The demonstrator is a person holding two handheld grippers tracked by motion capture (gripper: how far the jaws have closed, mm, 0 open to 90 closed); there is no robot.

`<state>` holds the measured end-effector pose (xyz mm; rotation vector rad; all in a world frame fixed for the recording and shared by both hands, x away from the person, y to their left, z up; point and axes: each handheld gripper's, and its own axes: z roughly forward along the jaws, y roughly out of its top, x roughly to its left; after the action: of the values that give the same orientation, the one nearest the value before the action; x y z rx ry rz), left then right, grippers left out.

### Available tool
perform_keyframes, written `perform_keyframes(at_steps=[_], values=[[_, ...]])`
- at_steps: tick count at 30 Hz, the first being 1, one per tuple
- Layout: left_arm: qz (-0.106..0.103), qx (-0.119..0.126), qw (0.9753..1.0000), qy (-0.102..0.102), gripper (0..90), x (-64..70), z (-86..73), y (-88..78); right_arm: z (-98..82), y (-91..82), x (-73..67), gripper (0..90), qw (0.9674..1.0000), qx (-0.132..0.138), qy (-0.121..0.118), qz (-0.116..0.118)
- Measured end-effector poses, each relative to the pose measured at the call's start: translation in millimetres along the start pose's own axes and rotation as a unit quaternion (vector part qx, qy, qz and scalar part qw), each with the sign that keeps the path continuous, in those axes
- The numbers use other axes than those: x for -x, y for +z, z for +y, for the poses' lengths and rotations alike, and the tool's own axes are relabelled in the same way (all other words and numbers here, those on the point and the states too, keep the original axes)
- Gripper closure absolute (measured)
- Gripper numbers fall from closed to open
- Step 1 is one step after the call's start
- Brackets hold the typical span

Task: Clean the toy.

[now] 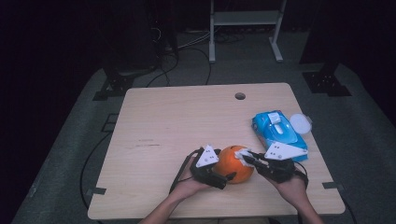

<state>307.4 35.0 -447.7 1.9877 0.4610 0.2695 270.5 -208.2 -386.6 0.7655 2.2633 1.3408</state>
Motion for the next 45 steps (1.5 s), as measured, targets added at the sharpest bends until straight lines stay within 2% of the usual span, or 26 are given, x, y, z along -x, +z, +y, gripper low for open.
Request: perform_keyframes(at_steps=[1, 3, 4, 5, 6, 8, 10, 12, 15, 17, 18, 19, 20, 21, 23, 27, 29, 31, 32, 35, 38, 40, 42, 44, 45], values=[[-0.009, -0.007, 0.9999, -0.009, 1.5, -1.1, -1.3, 2.5, 0.1, 1.1, -2.2, 80.9, 1.0000, 0.002, -0.001, 0.008], [-0.014, -0.001, 0.9998, -0.012, 0.0, -0.5, -3.9, 4.0, 2.1, 4.2, -7.4, 80.9, 0.9998, 0.004, -0.006, 0.017], [-0.023, 0.000, 0.9997, -0.004, 5.6, 0.6, -3.7, 2.2, 3.2, 5.7, -9.0, 80.9, 0.9996, 0.008, -0.002, 0.028], [-0.016, 0.003, 0.9998, 0.010, 12.2, 3.6, -1.9, -0.6, 4.5, 7.2, -10.5, 80.9, 0.9993, 0.010, -0.001, 0.036], [-0.013, 0.006, 0.9998, 0.015, 18.2, 4.9, -0.5, -2.7, 6.1, 8.3, -12.7, 81.0, 0.9993, 0.010, -0.007, 0.034], [-0.011, 0.014, 0.9997, 0.016, 26.3, 6.1, 4.0, -8.8, 7.7, 6.7, -12.8, 81.0, 0.9994, 0.017, -0.011, 0.027], [-0.017, 0.026, 0.9995, 0.011, 29.8, 5.4, 10.8, -17.8, 8.1, 0.3, -7.2, 81.0, 0.9992, 0.032, -0.002, 0.022], [-0.024, 0.028, 0.9993, 0.009, 30.0, 4.7, 17.2, -24.8, 6.2, -3.5, -0.2, 81.0, 0.9987, 0.043, 0.011, 0.024], [-0.018, 0.010, 0.9996, 0.018, 30.0, 5.3, 16.6, -23.6, 1.5, -3.5, 7.3, 81.1, 0.9987, 0.041, 0.027, 0.016], [-0.018, -0.003, 0.9998, 0.012, 30.2, 5.1, 14.4, -19.8, -0.5, -1.0, 5.0, 81.1, 0.9988, 0.032, 0.031, 0.020], [-0.015, -0.006, 0.9998, 0.010, 30.3, 5.8, 13.3, -17.9, -0.1, 0.5, 1.5, 81.1, 0.9986, 0.033, 0.032, 0.026], [-0.015, -0.006, 0.9998, 0.010, 30.4, 5.8, 13.3, -17.9, 1.0, 2.3, -2.4, 81.1, 0.9979, 0.036, 0.034, 0.042], [-0.013, -0.007, 0.9999, 0.009, 30.4, 6.8, 13.4, -16.4, 1.0, 2.3, -2.4, 81.1, 0.9979, 0.036, 0.034, 0.042], [-0.011, -0.007, 0.9999, 0.009, 30.5, 7.3, 14.6, -17.7, 7.0, 8.0, -16.9, 81.0, 0.9984, 0.028, 0.004, 0.049], [-0.018, 0.006, 0.9998, -0.005, 30.9, 3.7, 14.7, -22.5, 9.4, 8.1, -18.3, 81.1, 0.9986, 0.028, -0.005, 0.045], [-0.011, 0.009, 0.9999, -0.004, 31.0, 0.8, 18.3, -29.2, 3.4, 2.4, 0.2, 81.1, 0.9991, 0.032, 0.019, 0.019], [-0.011, 0.000, 0.9999, -0.003, 31.0, 1.0, 17.4, -27.0, -0.8, 2.0, 3.5, 81.1, 0.9987, 0.030, 0.036, 0.019], [-0.006, -0.010, 0.9999, -0.001, 30.9, 3.3, 15.6, -22.6, 1.7, 3.6, -3.3, 81.1, 0.9985, 0.031, 0.032, 0.031], [-0.007, -0.009, 0.9999, 0.000, 30.8, 3.9, 15.4, -21.7, 5.0, 5.7, -9.9, 81.1, 0.9984, 0.029, 0.021, 0.043], [-0.008, -0.008, 0.9999, 0.009, 29.7, 4.0, 15.6, -23.3, 8.8, 10.1, -18.9, 81.1, 0.9989, 0.023, -0.002, 0.040], [-0.009, -0.013, 0.9997, 0.021, 24.5, 2.4, 12.8, -21.5, 2.5, 10.2, -5.8, 81.1, 0.9992, 0.019, 0.015, 0.031], [-0.007, -0.005, 0.9990, 0.043, 17.5, 0.8, 7.7, -19.9, -4.4, 10.5, 3.5, 81.1, 0.9991, 0.016, 0.030, 0.026], [-0.014, 0.006, 0.9990, 0.043, 14.2, -1.2, 3.3, -18.5, -8.6, 10.0, 8.0, 81.1, 0.9994, 0.013, 0.029, 0.013], [-0.015, 0.008, 0.9990, 0.041, 12.4, -1.6, 3.1, -17.0, -9.0, 10.0, 8.5, 81.1, 0.9993, 0.010, 0.035, 0.012], [-0.011, 0.005, 0.9991, 0.040, 12.8, -1.5, 3.3, -16.1, -8.7, 11.1, 8.2, 81.1, 0.9995, 0.011, 0.029, 0.009]])
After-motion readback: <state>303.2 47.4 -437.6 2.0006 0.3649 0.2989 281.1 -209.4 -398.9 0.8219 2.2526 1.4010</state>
